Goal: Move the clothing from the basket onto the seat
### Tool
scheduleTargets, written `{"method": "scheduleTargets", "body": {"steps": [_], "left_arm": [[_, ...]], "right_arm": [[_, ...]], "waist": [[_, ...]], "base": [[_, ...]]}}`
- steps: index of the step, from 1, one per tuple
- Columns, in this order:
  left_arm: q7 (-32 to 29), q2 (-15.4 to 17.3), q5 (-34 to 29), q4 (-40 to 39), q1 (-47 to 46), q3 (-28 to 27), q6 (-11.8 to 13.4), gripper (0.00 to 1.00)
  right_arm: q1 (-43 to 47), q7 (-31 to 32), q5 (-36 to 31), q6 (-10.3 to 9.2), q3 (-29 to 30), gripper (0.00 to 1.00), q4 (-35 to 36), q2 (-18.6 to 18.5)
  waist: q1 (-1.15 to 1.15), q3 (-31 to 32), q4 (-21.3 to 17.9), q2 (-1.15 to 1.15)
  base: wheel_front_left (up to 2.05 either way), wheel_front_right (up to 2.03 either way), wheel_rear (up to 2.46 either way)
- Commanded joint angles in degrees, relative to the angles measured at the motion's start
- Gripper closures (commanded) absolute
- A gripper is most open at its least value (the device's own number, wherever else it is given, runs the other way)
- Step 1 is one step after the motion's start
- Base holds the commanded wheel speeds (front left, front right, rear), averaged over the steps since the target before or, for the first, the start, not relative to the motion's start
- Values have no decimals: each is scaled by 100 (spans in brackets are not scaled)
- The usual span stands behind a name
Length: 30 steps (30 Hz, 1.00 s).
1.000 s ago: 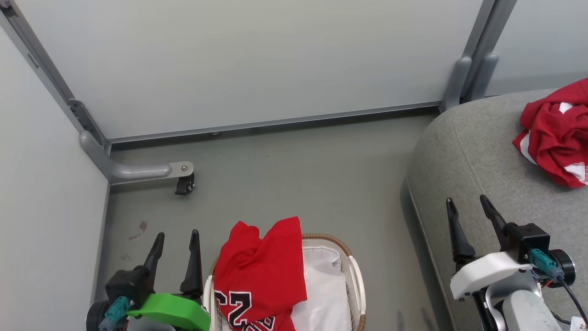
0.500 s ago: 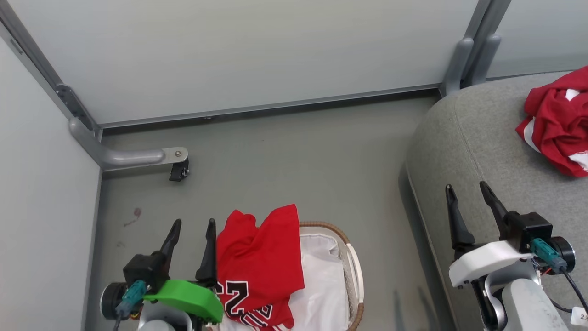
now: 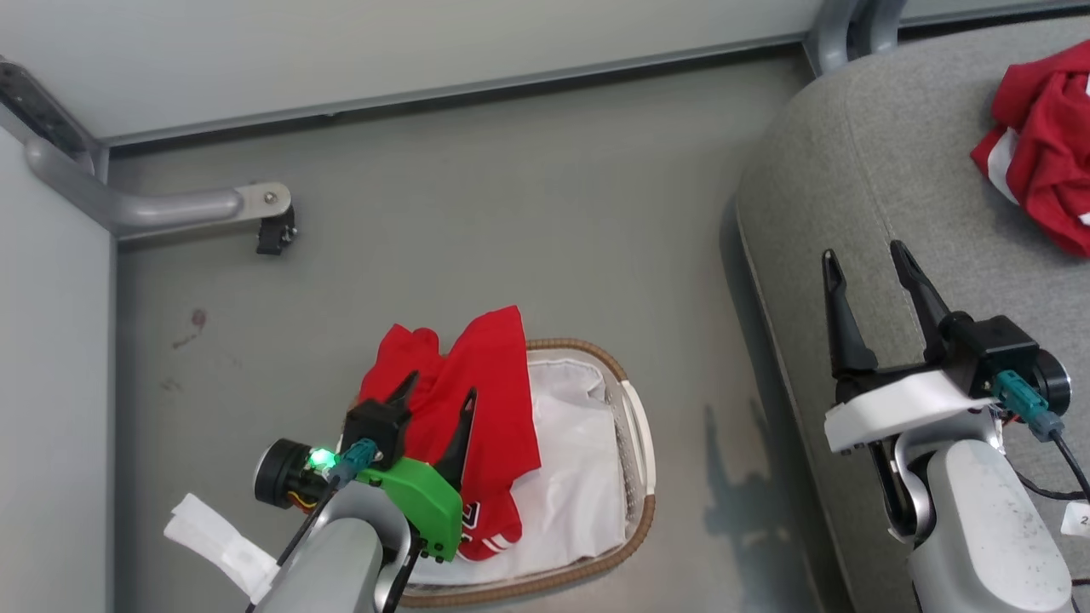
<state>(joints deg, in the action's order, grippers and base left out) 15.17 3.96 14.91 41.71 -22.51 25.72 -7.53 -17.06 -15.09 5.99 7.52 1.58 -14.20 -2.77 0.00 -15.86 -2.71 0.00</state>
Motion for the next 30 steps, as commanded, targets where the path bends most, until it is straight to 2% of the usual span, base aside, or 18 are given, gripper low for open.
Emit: {"method": "scheduleTargets", "body": {"steps": [1, 12, 19, 25, 30], "left_arm": [[-3, 53, -46, 192, -213, 144, 9, 0], [-11, 90, -258, 1793, -1322, 1452, 9, 0], [-16, 38, -346, 2458, -1801, 2083, 9, 0], [-85, 119, -348, 2872, -2174, 2283, 17, 0], [-243, 235, -357, 3052, -2429, 2305, 212, 0]], "right_arm": [[-138, -12, 41, -6, -19, 0, 56, -20], [-816, -12, 219, -6, -296, 0, 405, -19], [-1155, -11, 322, -6, -397, 0, 608, -19], [-1339, -11, 394, -6, -450, 0, 757, -19], [-1442, -11, 453, -6, -477, 0, 828, -19]], "waist": [[0, -607, -309, 0], [0, -1872, -754, 0], [0, -2476, -975, 0], [0, -2907, -1142, 0], [0, -3156, -1247, 0]], "base": [[0, 0, 0], [0, 0, 0], [0, 0, 0], [0, 0, 0], [0, 0, 0]]}}
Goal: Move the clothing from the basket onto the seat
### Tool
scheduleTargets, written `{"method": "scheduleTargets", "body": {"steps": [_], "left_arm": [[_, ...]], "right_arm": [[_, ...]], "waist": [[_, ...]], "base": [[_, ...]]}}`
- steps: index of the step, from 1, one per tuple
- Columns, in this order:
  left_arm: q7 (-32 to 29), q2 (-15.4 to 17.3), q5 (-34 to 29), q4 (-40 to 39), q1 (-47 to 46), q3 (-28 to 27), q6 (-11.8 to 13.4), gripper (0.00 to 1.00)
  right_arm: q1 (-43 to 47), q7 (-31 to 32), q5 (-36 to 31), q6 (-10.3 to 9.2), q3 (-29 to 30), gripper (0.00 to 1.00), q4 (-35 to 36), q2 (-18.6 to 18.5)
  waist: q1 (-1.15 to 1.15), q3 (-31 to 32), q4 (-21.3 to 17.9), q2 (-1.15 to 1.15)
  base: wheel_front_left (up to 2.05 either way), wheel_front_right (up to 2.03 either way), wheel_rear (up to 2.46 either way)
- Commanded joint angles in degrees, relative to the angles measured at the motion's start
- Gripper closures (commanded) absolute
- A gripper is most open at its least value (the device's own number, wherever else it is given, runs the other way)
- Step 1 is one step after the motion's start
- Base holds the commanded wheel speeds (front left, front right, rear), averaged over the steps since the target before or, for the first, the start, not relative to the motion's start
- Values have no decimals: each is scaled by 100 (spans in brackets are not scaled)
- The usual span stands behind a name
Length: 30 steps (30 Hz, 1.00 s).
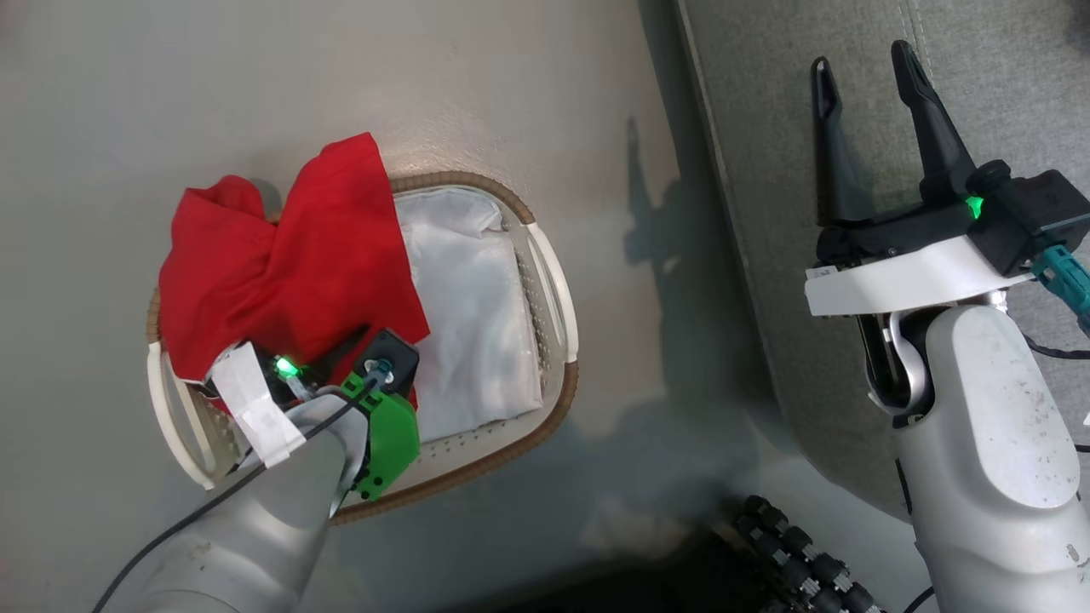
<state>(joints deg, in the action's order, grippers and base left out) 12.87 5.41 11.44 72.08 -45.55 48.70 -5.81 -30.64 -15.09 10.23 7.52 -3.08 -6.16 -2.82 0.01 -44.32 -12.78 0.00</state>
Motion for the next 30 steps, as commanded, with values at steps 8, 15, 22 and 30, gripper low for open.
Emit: {"method": "scheduleTargets", "body": {"steps": [8, 15, 22, 30], "left_arm": [[-416, 305, 8, 142, -353, 27, 353, 0], [-879, 409, 58, 170, -421, 35, 628, 0], [-1325, 420, 123, 183, -384, 53, 694, 31], [-1218, 349, 190, 177, -341, 95, 680, 100]], "right_arm": [[-182, -11, 148, -6, -68, 0, 86, -15], [-214, -11, 248, -6, -104, 0, 102, -15], [-246, -11, 333, -6, -152, 0, 95, -15], [-215, -11, 337, -6, -84, 0, 47, -15]], "waist": [[-1, -578, -399, 0], [-1, -701, -485, 0], [-1, -746, -564, 0], [-1, -691, -598, 0]], "base": [[0, 0, 0], [0, 0, 0], [0, 0, 0], [0, 0, 0]]}}
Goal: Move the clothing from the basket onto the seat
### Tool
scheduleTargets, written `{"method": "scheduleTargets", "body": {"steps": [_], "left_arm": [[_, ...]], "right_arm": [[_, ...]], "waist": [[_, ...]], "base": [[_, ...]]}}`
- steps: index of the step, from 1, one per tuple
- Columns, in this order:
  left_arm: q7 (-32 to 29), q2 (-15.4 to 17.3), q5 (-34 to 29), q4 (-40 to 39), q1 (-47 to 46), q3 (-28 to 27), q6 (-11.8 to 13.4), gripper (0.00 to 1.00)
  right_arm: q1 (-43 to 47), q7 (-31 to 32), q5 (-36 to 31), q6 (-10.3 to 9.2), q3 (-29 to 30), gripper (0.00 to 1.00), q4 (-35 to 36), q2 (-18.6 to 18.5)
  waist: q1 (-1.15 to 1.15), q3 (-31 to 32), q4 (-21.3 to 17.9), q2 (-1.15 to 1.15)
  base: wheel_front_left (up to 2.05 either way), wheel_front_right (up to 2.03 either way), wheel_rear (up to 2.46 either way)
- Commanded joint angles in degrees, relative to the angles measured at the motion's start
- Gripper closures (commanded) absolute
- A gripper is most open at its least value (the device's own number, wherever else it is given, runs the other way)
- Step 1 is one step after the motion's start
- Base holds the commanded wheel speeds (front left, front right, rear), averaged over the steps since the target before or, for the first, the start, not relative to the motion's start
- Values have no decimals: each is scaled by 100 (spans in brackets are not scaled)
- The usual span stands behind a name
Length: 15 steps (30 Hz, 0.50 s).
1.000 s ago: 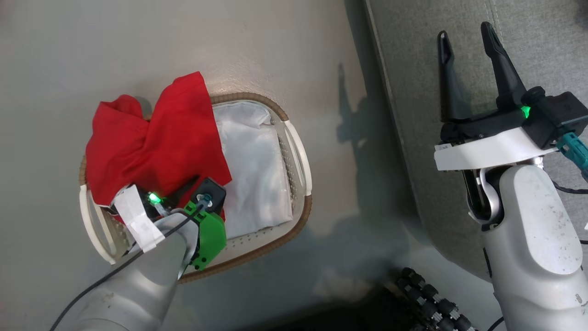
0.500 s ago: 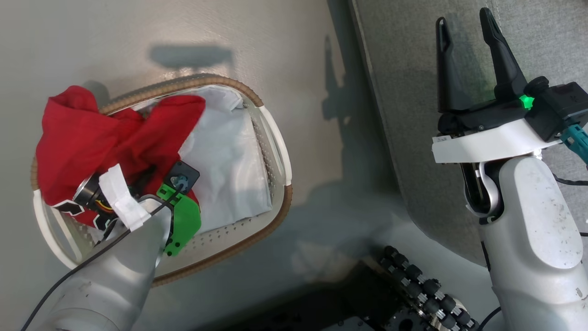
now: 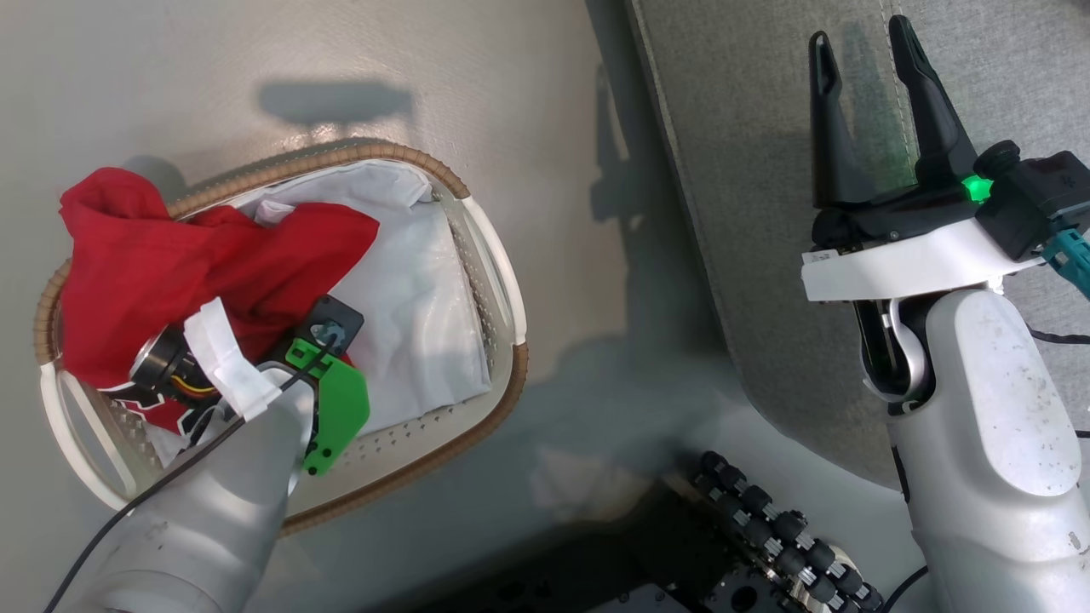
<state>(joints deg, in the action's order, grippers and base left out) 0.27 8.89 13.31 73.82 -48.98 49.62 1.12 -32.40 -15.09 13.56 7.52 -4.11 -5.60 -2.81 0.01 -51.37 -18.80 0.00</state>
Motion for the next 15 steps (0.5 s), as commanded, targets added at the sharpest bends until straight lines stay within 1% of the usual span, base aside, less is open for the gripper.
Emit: {"method": "scheduleTargets", "body": {"steps": [1, 7, 15], "left_arm": [[75, -22, 12, 0, 2, 11, -29, 100], [470, -201, 66, -74, 63, 79, -179, 100], [1174, -380, 183, -226, 236, 122, -367, 100]], "right_arm": [[-34, -11, -6, -6, 29, 0, -19, -16], [73, -11, -91, -6, 111, 0, -96, -17], [277, -11, -284, -6, 210, 0, -224, -18]], "waist": [[-1, 30, 10, 0], [-1, 245, 126, 0], [-1, 884, 446, 0]], "base": [[0, 0, 0], [0, 0, 0], [0, 0, 0]]}}
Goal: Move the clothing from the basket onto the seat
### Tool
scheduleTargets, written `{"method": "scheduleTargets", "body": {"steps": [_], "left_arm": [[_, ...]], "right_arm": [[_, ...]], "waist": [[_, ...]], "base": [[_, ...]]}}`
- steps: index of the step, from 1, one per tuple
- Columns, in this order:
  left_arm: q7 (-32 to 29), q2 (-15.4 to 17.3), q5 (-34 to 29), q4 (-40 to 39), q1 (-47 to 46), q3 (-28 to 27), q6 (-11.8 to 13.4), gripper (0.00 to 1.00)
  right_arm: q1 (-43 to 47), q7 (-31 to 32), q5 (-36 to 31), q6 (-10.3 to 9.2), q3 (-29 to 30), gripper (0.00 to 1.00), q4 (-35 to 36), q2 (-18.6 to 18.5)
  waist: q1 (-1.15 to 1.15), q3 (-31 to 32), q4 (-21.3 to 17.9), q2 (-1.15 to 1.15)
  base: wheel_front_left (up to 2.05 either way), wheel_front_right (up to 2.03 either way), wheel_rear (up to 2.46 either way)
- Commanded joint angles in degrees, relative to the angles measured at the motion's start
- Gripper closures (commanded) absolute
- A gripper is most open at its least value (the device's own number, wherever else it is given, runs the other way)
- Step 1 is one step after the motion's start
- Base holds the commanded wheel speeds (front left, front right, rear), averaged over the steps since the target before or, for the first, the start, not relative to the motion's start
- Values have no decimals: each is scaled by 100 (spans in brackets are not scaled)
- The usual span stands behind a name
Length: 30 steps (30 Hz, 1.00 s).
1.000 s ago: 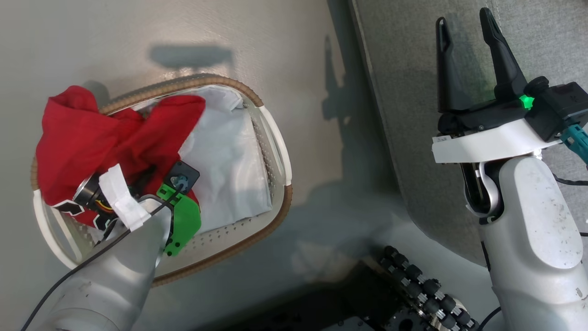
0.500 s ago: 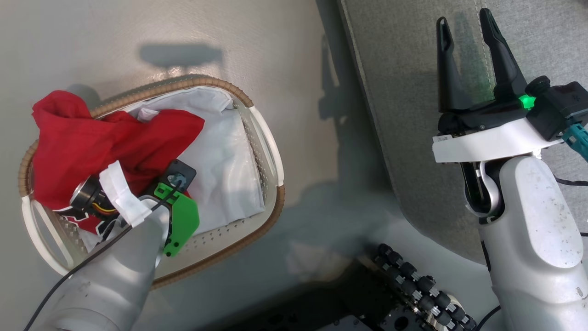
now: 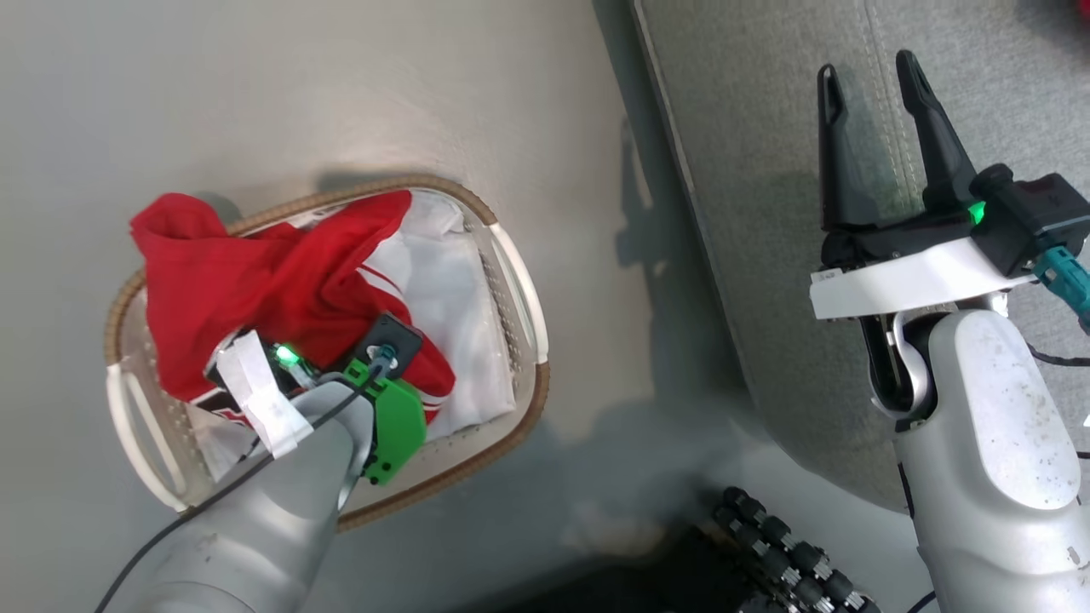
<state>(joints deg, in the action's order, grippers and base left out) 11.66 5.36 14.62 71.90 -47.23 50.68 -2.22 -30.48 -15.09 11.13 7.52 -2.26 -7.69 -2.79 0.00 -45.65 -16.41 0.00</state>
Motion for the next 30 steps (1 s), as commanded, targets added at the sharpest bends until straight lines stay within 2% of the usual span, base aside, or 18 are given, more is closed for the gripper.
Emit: {"method": "scheduleTargets", "body": {"steps": [1, 6, 11, 22, 30], "left_arm": [[102, -45, 69, -65, 92, 24, -44, 100], [305, -131, 201, -337, 268, -49, -126, 100], [360, -165, 336, -926, 456, -165, -173, 100], [355, 127, 223, -2558, 920, -368, -193, 100], [356, 296, 150, -3083, 858, -436, -261, 100]], "right_arm": [[120, -11, -84, -6, 49, 0, -36, -21], [346, -11, -255, -6, 149, 0, -129, -21], [643, -11, -463, -6, 296, 0, -238, -22], [1528, -11, -766, -6, 483, 0, -504, -22], [2156, -11, -869, -6, 469, 0, -657, -21]], "waist": [[0, 435, 265, 0], [0, 1009, 512, 0], [0, 1684, 786, 0], [0, 3135, 1161, 0], [0, 4034, 1251, 0]], "base": [[0, 0, 0], [0, 0, 0], [0, 0, 0], [0, 0, 0], [0, 0, 0]]}}
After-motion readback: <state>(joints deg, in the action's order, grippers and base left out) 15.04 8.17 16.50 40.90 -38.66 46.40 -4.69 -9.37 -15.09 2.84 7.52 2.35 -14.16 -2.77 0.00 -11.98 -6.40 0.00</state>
